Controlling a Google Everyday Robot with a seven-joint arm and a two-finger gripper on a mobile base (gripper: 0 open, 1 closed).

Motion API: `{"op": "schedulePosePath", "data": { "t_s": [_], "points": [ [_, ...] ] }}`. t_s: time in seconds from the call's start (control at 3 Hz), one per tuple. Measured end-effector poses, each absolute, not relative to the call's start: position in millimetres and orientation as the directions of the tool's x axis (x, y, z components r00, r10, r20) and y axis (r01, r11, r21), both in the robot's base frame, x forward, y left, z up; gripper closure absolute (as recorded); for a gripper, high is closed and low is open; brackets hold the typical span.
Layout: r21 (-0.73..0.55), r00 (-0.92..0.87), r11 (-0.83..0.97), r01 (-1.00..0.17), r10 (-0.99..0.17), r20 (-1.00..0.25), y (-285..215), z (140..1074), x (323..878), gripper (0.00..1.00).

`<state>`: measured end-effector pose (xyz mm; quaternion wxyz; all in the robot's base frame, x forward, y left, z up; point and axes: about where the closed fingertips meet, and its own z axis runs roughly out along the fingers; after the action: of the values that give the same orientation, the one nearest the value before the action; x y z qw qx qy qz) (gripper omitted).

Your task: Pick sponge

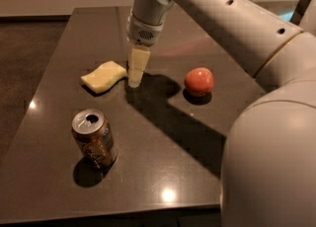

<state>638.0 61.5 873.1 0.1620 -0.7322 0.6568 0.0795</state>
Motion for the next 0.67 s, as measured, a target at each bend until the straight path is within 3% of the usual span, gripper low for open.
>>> {"op": "schedulePosePath", "data": {
  "t_s": [0.67],
  "points": [
    [-0.106, 0.140, -0.110, -0.988, -0.931, -0.338, 93, 851, 634, 0.00]
  ]
}}
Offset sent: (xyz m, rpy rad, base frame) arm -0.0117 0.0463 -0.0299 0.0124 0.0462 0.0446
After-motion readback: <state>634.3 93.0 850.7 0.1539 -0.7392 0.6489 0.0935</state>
